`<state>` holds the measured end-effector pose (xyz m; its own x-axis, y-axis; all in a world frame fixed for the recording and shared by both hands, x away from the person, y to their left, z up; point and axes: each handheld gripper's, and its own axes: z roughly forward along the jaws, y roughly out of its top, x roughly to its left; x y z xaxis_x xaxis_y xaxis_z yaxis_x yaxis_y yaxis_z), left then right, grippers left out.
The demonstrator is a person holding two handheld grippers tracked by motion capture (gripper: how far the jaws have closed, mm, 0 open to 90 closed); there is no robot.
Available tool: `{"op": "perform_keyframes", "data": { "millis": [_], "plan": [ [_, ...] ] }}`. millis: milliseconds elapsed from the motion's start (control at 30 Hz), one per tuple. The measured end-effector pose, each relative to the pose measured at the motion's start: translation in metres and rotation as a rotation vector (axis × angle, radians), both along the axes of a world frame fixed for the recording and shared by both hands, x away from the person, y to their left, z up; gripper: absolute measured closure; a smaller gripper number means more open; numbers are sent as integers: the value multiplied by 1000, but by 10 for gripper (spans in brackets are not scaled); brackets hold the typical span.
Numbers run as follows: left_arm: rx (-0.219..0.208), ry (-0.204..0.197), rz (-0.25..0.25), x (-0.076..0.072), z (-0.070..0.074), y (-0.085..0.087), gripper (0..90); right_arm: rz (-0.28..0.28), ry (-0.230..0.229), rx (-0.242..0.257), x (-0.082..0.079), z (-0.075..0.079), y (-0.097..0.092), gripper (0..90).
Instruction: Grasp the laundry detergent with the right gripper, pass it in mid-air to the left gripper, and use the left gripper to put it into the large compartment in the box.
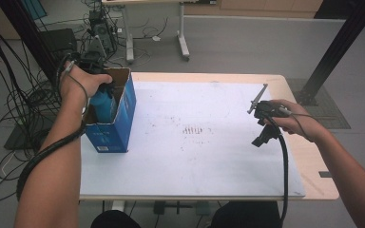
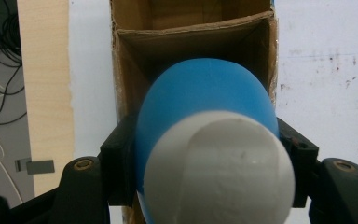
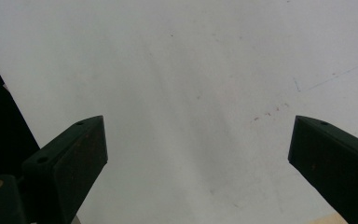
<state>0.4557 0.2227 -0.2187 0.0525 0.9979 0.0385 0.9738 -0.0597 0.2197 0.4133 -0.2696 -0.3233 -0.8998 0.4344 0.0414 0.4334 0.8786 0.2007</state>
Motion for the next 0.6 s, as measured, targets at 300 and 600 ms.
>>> {"op": "perform_keyframes", "data": {
  "millis": [300,600],
  "plan": [
    [-6,5,13,-1,-15,0,378,-7,0,5,0,0,-2,45],
    [1,8,14,-1,-26,0,378,-8,0,8,-1,-1,-2,45]
  ]
}}
